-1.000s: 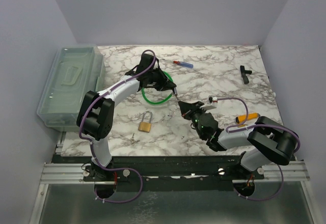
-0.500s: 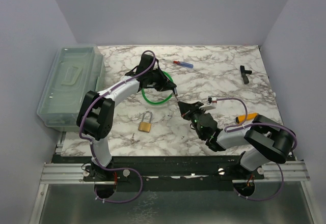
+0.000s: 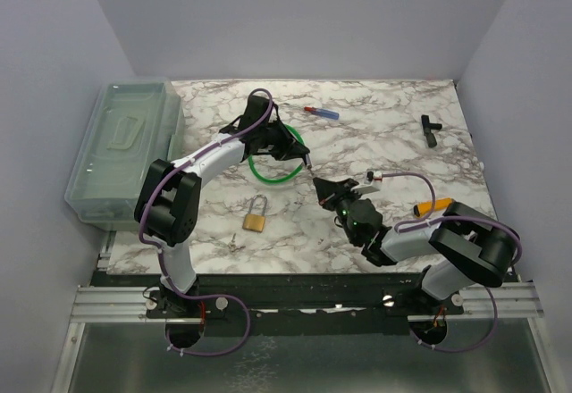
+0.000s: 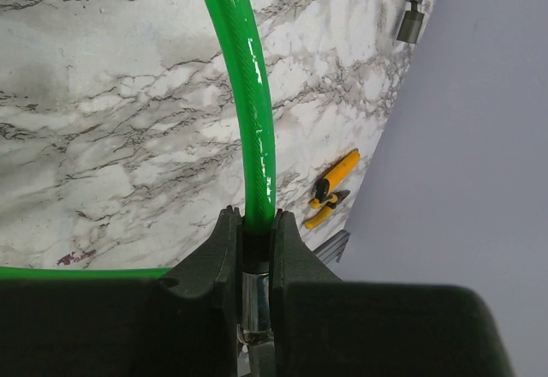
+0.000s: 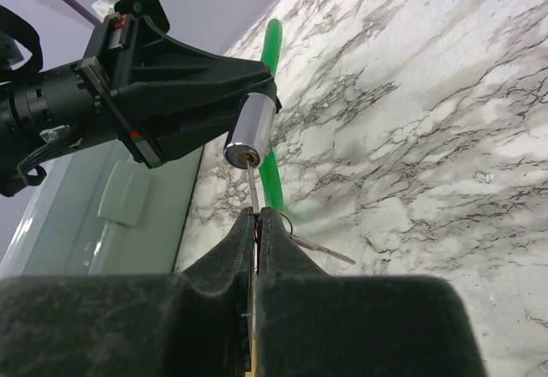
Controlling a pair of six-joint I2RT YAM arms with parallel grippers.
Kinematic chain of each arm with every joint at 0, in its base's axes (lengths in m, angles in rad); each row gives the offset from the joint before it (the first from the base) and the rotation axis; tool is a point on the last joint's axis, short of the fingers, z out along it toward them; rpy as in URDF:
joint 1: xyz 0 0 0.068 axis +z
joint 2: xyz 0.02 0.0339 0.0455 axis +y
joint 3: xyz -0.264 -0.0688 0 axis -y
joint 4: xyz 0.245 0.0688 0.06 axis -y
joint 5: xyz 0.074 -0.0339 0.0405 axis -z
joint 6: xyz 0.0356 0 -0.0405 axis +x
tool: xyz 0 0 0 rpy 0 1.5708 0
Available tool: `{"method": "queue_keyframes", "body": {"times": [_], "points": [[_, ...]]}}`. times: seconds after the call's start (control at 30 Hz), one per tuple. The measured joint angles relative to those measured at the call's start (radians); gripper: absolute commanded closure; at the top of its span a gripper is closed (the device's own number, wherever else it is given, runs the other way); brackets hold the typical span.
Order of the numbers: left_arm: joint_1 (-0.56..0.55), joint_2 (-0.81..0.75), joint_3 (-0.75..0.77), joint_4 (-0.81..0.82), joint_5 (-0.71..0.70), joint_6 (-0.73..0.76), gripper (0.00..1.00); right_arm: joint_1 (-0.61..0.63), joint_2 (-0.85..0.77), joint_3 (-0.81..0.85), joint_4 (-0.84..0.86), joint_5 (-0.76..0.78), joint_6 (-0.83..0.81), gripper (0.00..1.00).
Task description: Unlock with the key
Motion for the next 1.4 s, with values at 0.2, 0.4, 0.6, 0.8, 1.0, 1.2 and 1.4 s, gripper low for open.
{"method": "queue_keyframes", "body": {"times": [0.2,0.4,0.6,0.8,1.0,1.2,1.4], "points": [[0.0,0.0,-0.003,0.001,0.0,0.0,1.0,0.0,-0.02,-0.003,0.01,0.017,-0.011,1.0],[0.0,0.0,-0.003,0.003,0.0,0.0,1.0,0.0,-0.02,-0.003,0.01,0.019,-0.011,1.0],[0.0,0.0,-0.003,0.003,0.0,0.0,1.0,0.0,-0.018,-0.003,0.01,0.018,-0.011,1.0],[0.0,0.0,-0.003,0.004,0.0,0.0,1.0,-0.001,-0.009,-0.003,0.01,0.018,-0.01,1.0],[0.001,0.0,-0.003,0.005,0.001,-0.001,1.0,-0.001,-0.006,-0.003,0.01,0.018,-0.01,1.0],[0.001,0.0,-0.003,0.006,0.001,-0.003,1.0,-0.006,-0.003,-0.003,0.01,0.018,-0.01,1.0],[0.003,0.0,-0.003,0.009,0.004,-0.005,1.0,-0.009,0.013,0.013,0.01,0.017,-0.011,1.0]]}}
